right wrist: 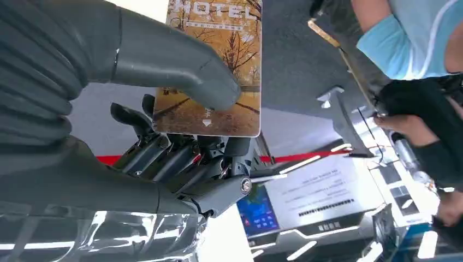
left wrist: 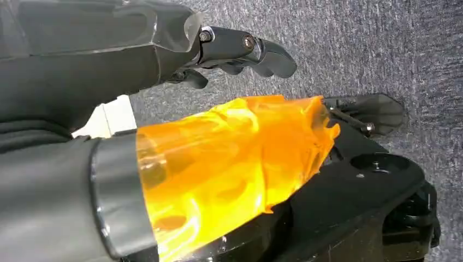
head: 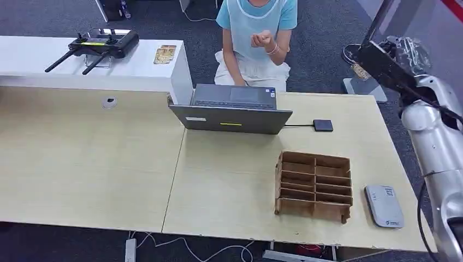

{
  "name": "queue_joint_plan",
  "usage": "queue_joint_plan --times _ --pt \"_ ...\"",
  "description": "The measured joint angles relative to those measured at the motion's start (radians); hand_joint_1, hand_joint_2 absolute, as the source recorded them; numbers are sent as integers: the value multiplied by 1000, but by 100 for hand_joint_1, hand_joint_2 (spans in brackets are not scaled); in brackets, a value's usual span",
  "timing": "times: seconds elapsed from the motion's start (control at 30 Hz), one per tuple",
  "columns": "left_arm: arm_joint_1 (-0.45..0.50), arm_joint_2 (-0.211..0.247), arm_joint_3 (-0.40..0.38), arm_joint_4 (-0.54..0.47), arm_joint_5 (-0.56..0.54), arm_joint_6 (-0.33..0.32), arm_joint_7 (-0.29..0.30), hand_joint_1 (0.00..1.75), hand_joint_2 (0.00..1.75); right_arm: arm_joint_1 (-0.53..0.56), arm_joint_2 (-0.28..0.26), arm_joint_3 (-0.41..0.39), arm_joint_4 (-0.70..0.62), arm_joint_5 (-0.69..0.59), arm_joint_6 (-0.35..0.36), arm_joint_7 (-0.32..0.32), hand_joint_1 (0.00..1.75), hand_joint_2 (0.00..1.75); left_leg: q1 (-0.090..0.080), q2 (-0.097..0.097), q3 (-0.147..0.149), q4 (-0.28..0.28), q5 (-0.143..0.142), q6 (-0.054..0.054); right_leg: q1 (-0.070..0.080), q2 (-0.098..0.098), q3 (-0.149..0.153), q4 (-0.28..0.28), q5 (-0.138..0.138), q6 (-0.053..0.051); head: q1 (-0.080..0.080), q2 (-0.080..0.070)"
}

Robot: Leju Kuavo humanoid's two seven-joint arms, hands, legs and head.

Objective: Pass the card to the sensor for recognition and then transmit it.

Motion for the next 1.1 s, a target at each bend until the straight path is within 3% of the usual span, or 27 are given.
queue_joint_plan --times 0.53,0.93,1.1 --pt "-1 1 -30 0 -27 -8 10 0 0 -123 132 103 169 77 -8 -4 175 175 0 -1 0 0 1 0 0 -1 0 0 0 0 0 0" --pt "-1 2 -30 0 -26 -8 10 0 0 -143 156 123 211 96 -16 -6 175 175 0 -1 0 0 1 0 0 -1 0 0 0 0 0 0" --pt "-1 2 -30 0 -25 -8 10 0 0 -168 158 147 242 192 -91 32 175 175 0 -1 0 0 1 0 0 -1 0 0 0 0 0 0"
